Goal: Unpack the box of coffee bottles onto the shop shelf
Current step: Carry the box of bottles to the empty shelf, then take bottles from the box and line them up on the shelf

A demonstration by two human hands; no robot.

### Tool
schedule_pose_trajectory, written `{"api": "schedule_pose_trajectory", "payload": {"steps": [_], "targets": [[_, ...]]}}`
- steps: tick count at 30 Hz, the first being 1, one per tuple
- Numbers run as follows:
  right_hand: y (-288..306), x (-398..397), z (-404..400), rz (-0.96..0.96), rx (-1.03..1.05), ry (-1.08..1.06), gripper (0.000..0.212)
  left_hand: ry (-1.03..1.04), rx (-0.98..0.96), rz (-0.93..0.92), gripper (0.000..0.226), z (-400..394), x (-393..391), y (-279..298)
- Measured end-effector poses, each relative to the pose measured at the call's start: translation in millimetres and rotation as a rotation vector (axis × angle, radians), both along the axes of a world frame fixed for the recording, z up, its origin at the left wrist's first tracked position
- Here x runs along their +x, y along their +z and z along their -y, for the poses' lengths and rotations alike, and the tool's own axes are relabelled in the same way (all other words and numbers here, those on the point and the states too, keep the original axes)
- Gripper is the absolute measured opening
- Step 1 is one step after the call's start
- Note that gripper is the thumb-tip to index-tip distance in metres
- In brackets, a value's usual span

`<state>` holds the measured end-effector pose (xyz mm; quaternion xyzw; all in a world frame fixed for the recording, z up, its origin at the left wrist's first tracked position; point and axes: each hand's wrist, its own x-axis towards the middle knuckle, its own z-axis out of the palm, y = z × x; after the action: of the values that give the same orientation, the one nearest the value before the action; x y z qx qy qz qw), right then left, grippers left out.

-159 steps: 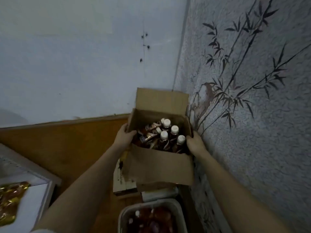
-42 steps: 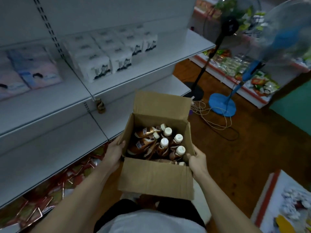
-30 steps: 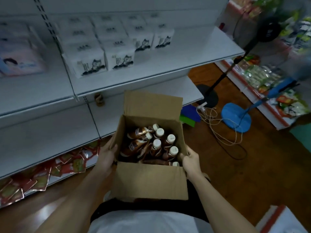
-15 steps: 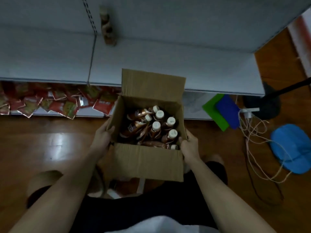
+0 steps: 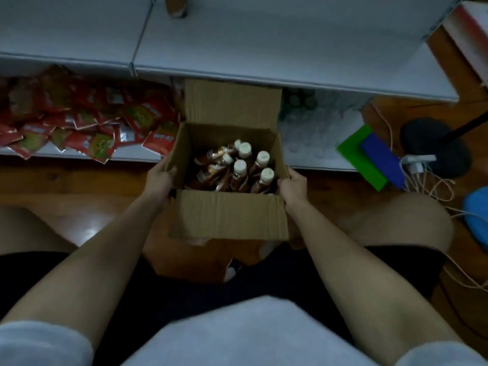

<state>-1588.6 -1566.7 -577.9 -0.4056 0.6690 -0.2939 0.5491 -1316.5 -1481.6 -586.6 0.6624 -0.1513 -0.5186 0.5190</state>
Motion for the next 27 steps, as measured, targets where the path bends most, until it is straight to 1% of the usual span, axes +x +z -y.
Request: {"api": "schedule_pose_trajectory", "payload": {"steps": [3,7,10,14,17,19,24,27], "targets": [[-13.3,-7.0,-5.0,-0.022,-0.001,-0.035,0.049,-0.026,0.003,0.025,0.046,-6.2,-6.3,-1.7],[-35.7,-13.3,-8.3,0.007,0.045,-0.043,0.053,-0.025,0.056,0.038,0.047,-6.6,-12.9,-25.4],[-54.7,-15.4,-8.5,-0.001,0.095,-0.026,0.053,-0.004,0.082,0.033,0.048,-6.8,-13.3,-51.2],[-95.9,-11.4,6.7,-0.052,0.177,0.016,0.052,0.023,0.156,-0.019,0.047,-3.2,-13.6,-92.3],[-131.5,-5.5,18.6,-0.061,0.247,0.002,0.049,0.044,0.204,-0.013,0.048,3.5,-7.6,-130.9],[-154.6,-1.2,25.8,-0.05,0.294,-0.022,0.046,0.033,0.203,-0.019,0.049,12.3,-6.1,-147.8],[-198.0,8.4,41.6,0.016,0.369,-0.102,0.04,0.0,0.225,0.071,0.046,31.6,-3.7,-177.0],[-201.6,10.4,53.2,-0.006,0.327,-0.085,0.039,-0.034,0.22,0.127,0.046,30.8,-3.8,-192.5]]}}
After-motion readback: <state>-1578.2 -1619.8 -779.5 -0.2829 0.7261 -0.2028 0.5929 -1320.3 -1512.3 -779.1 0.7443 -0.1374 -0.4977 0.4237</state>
